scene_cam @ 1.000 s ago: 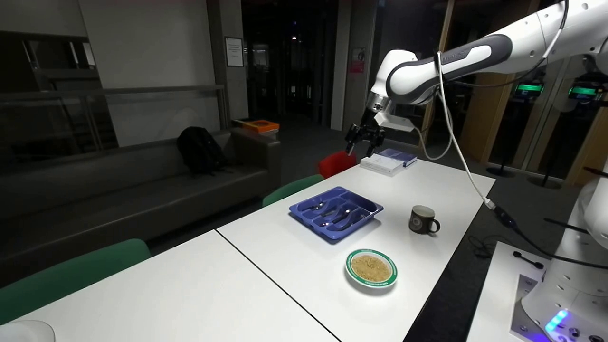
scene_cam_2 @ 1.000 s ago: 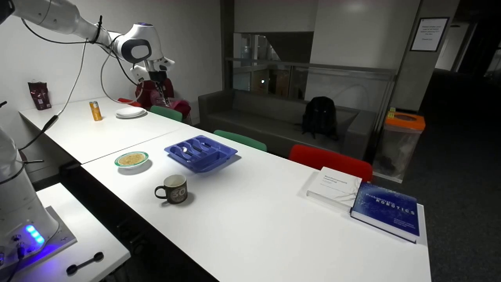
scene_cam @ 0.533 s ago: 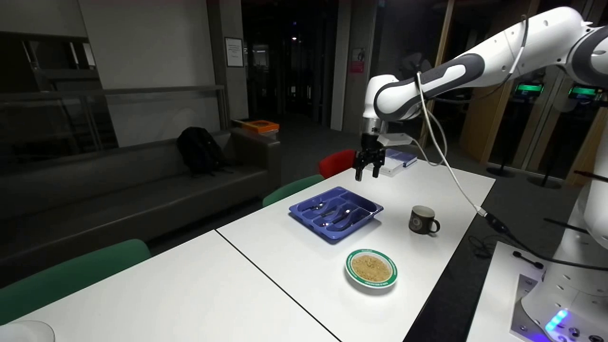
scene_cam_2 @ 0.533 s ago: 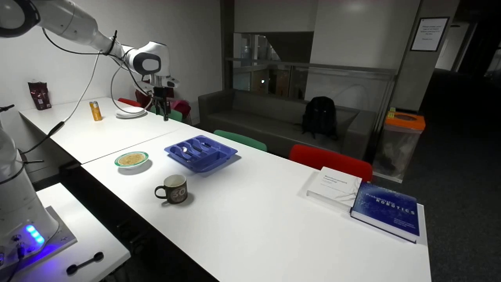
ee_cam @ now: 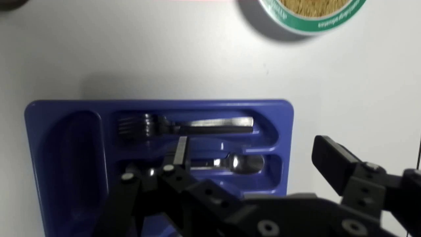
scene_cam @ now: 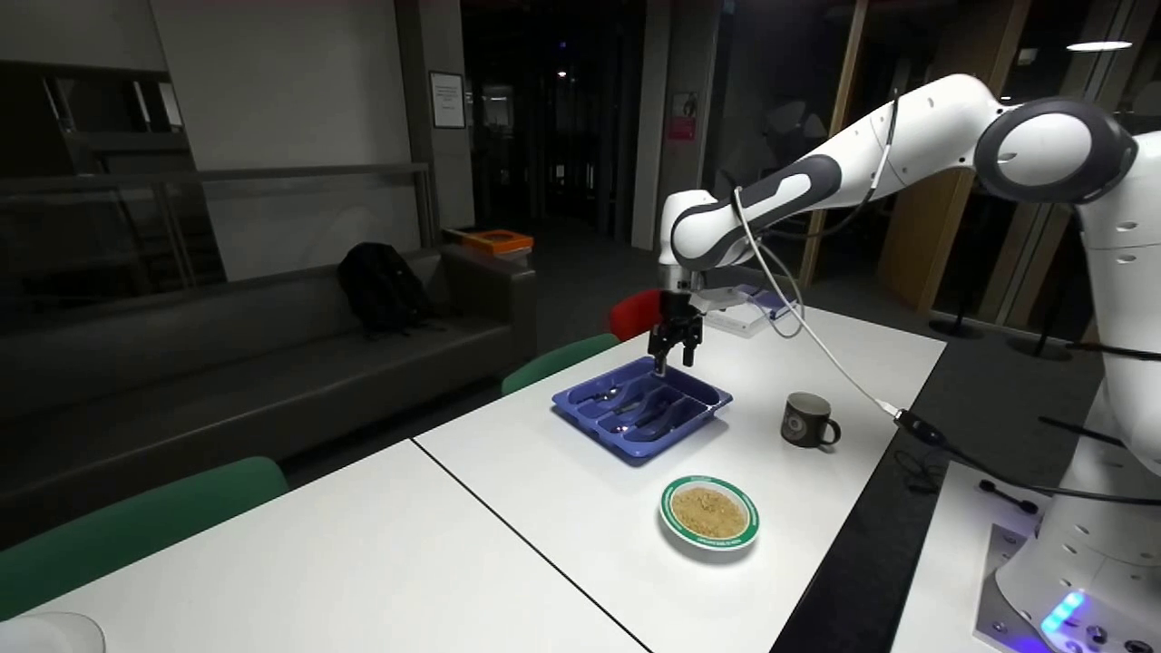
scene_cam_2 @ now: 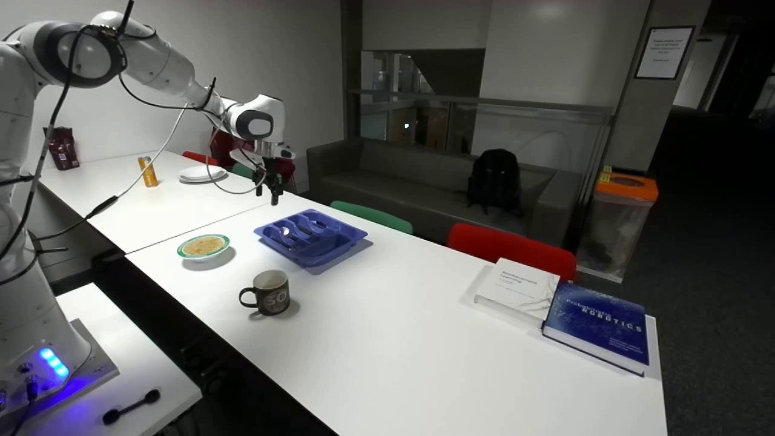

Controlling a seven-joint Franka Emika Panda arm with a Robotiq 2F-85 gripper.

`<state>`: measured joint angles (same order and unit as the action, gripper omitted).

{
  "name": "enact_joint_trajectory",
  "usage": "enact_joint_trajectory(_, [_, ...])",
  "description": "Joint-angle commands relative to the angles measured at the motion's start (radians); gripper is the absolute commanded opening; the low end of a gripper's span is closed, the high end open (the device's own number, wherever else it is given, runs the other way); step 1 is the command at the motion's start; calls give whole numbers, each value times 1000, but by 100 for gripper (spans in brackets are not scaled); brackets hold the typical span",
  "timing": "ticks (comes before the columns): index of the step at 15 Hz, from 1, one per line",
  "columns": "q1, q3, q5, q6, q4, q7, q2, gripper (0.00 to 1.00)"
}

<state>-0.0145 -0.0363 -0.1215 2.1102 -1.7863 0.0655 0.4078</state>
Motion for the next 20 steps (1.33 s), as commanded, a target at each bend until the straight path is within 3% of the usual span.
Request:
enact_joint_trajectory(1, [-17,32,-1,144,77,136,79,100])
enact_joint_trajectory(6, [-50,78,-11,318,-3,378,56,100])
enact_joint_trajectory(10, [-93,118,-8,293,-53,601,18,100])
enact_joint_trajectory(12, [-80,97,-21,191,-69,595,-18,100])
enact_joint_trajectory(13, [-77,96,-7,254,-4,577,64,100])
enact_joint_trajectory(16, [-77,94,-7,203,-22,585,32,100])
enact_joint_trajectory(20, [-68,80,-118,371,-2,659,94,100])
